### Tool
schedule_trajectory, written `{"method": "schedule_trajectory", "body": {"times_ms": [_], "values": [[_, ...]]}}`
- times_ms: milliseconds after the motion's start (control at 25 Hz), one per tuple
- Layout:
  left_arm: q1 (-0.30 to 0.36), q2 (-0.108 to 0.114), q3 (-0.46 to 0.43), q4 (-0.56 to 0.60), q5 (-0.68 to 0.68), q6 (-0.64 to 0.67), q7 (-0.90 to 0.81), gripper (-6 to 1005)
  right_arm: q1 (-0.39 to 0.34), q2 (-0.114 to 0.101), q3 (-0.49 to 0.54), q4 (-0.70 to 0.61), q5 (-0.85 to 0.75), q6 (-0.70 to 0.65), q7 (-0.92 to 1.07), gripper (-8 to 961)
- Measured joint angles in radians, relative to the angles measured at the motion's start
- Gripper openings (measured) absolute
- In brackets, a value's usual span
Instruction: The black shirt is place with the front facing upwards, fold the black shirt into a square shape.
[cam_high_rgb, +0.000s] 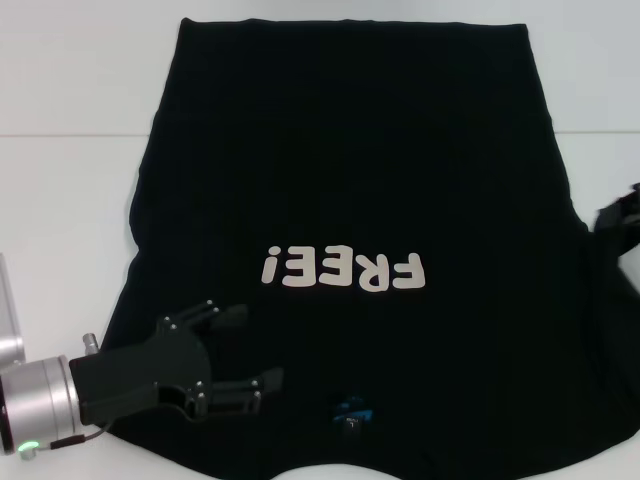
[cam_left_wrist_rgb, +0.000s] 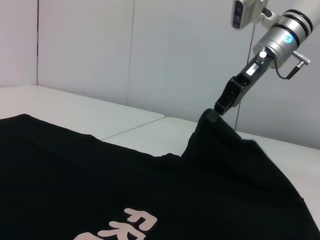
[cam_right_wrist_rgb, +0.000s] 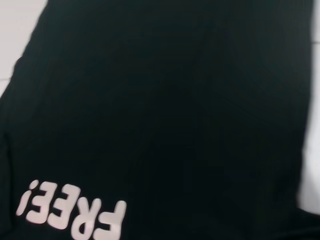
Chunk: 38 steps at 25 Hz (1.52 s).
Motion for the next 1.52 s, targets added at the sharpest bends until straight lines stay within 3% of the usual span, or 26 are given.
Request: {"method": "schedule_trajectory", "body": {"times_ms": [360,680,880,1080,1240,1320,1400,1520], "values": [[0.0,0.0,-0.004,-0.001,0.0,0.001,0.0,947,0.064,0.074,-0.144,0.002,-0.002,0.028,-0.017,20],[0.0,0.0,-0.005,-0.003,0.0,0.0,0.002,946,0.059,0.096,-0.144,0.024,0.063,0.058,-0.043,21],[0.0,0.0,-0.012,-0.005,0.0,-0.002,0.004,946,0.051,0.075,-0.136,0.113,0.174,0.065,-0.103,131],[-0.003,0.0,-0.024,-0.006,0.0,-0.004,0.001,946,0.026,0.075,-0.114,0.133,0.224,0.073,-0.149,239],[-0.008,0.0,-0.089,-0.008,0.0,0.012,-0.048,946,-0.017,0.082,-0.109,0.146,0.329,0.061,-0.252,326],[-0.013,0.007,-0.148,-0.006,0.0,0.029,-0.139,947,-0.053,0.091,-0.108,0.165,0.413,0.043,-0.362,369],[-0.02,0.023,-0.192,-0.005,0.0,0.044,-0.244,947,-0.088,0.107,-0.108,0.174,0.484,0.027,-0.481,471],[-0.026,0.059,-0.222,-0.008,-0.005,0.067,-0.416,947,-0.154,0.151,-0.108,0.176,0.581,0.001,-0.707,623]]}}
